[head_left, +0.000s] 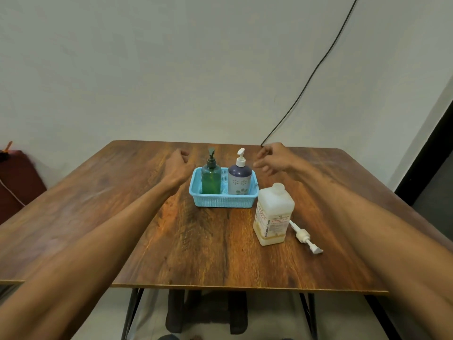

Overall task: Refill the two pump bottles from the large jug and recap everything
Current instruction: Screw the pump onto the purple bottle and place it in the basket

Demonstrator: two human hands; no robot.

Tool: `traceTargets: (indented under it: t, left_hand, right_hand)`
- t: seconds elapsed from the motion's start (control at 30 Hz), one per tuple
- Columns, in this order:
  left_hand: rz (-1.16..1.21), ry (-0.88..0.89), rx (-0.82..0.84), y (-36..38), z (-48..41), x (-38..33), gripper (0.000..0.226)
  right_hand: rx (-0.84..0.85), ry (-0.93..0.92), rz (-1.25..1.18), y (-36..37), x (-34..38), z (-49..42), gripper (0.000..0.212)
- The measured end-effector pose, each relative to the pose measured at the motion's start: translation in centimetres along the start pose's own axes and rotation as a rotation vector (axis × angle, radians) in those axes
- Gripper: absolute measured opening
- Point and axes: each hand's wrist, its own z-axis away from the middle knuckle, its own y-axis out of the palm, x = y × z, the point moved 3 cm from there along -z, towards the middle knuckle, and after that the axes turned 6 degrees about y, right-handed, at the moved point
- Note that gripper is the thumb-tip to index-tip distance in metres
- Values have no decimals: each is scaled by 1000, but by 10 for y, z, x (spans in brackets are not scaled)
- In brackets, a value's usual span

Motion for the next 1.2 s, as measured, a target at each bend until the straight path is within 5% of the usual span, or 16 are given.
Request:
traceTargets:
  t: [0.13, 0.27, 0.37, 0.8, 1.2]
  left_hand:
    - [-50, -177, 155, 19, -9, 29, 59]
    - [-104, -248, 275, 31, -15, 44, 26]
    - [-109, -250, 331, 37, -19, 50, 27]
    - [-212, -161, 265, 56, -54, 47, 21]
    - [-175, -166, 269, 88, -118, 51, 26]
  right_hand:
    - [110, 170, 79, 18, -32, -34, 35]
    - [196, 217, 155, 37, -45, -51, 33]
    - [263, 215, 229, 51, -52, -60, 34]
    - [147, 237, 41, 54, -65, -93, 24]
    - [116, 220, 67, 39, -64, -166, 37]
